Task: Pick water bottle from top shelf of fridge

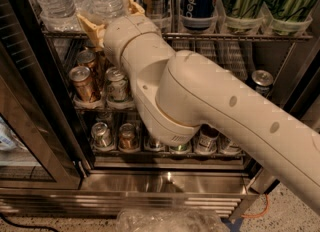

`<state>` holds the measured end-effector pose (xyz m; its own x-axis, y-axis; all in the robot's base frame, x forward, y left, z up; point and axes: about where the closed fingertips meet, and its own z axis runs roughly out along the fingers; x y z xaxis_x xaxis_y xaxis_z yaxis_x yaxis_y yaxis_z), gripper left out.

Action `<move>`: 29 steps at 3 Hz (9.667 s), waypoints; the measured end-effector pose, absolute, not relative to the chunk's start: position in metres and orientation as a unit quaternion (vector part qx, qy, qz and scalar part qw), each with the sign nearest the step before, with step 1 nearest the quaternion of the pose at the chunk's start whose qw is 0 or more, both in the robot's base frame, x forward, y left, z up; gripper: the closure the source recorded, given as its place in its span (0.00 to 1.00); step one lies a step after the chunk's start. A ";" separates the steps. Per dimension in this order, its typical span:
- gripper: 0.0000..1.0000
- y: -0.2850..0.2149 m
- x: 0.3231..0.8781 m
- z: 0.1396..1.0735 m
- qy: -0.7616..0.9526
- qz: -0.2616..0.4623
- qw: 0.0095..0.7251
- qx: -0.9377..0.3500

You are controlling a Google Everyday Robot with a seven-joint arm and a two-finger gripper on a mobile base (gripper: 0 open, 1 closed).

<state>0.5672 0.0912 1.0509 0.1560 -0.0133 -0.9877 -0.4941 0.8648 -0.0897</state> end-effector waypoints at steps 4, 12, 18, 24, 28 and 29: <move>0.33 0.086 0.569 1.055 0.630 0.167 0.734 -0.188; 0.13 0.077 0.589 1.068 0.631 0.164 0.742 -0.159; 1.00 0.107 0.603 1.069 0.624 0.171 0.740 -0.183; 1.00 0.091 0.562 1.091 0.541 0.142 0.801 -0.214; 1.00 0.079 0.525 1.102 0.537 0.140 0.795 -0.245; 1.00 0.061 0.499 1.102 0.559 0.127 0.773 -0.272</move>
Offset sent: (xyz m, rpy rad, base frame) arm 0.0384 0.0180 0.0011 0.0493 0.0040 0.0280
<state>0.4994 0.0611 1.1020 0.3417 -0.1083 -0.9335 -0.5005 0.8198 -0.2783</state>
